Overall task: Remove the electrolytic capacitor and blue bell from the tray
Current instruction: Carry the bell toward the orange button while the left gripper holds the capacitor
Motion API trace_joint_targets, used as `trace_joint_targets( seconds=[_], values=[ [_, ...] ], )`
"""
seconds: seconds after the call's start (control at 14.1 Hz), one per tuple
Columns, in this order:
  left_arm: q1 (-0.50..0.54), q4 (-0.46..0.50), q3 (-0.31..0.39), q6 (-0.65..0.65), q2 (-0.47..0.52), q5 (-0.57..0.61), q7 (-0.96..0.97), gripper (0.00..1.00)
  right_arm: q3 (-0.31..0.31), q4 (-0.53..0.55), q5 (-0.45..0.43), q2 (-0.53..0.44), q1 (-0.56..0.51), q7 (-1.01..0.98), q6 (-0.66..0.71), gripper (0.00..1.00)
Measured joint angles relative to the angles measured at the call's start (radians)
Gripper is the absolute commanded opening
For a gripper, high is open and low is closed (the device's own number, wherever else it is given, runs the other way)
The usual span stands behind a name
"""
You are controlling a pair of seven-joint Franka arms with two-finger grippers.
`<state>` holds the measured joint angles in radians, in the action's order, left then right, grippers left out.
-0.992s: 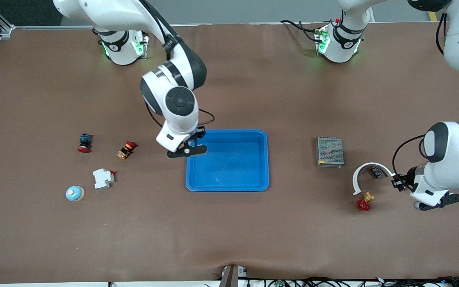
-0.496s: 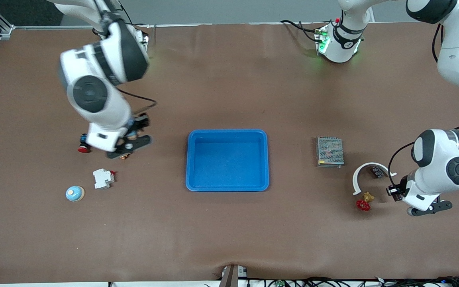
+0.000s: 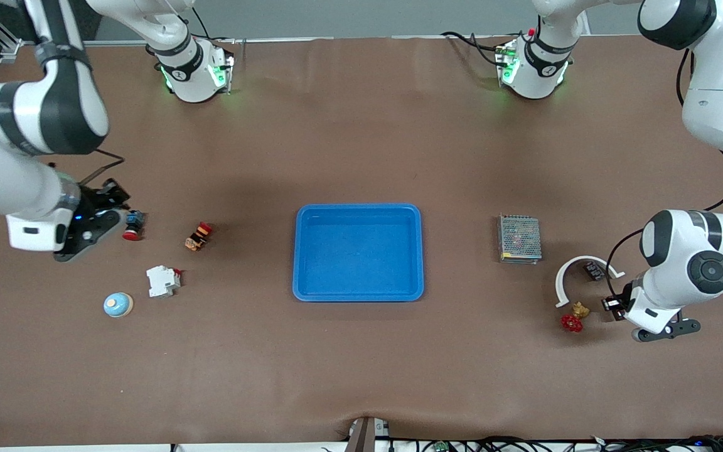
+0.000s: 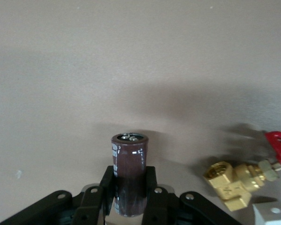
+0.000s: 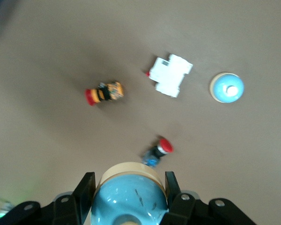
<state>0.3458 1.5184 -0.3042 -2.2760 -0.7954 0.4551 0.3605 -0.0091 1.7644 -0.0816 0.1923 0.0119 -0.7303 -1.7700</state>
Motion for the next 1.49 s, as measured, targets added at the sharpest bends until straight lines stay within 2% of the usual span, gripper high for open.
trace_joint_targets(
  seconds=[0.28, 0.35, 0.43, 0.85, 1.49],
  values=[
    [0.008, 0.000, 0.010, 0.000, -0.003, 0.015, 0.000, 0.00, 0.001, 0.142, 0.001, 0.000, -0.060, -0.093, -0.187, 0.28],
    [0.008, 0.000, 0.009, 0.000, -0.007, 0.015, 0.000, 0.12, 0.002, 0.188, 0.001, 0.000, -0.064, -0.096, -0.247, 0.28],
    [0.008, 0.000, 0.009, -0.001, -0.010, 0.015, 0.000, 0.16, 0.003, 0.233, 0.001, 0.000, -0.069, -0.096, -0.306, 0.28],
    [0.002, 0.000, 0.007, -0.003, -0.011, 0.015, 0.014, 0.14, 0.005, 0.449, 0.004, 0.000, -0.076, -0.098, -0.605, 0.28],
    [0.000, 0.008, 0.007, -0.001, -0.013, 0.015, 0.014, 0.14, 0.017, 0.554, 0.006, 0.003, -0.075, -0.097, -0.778, 0.27]
  ],
)
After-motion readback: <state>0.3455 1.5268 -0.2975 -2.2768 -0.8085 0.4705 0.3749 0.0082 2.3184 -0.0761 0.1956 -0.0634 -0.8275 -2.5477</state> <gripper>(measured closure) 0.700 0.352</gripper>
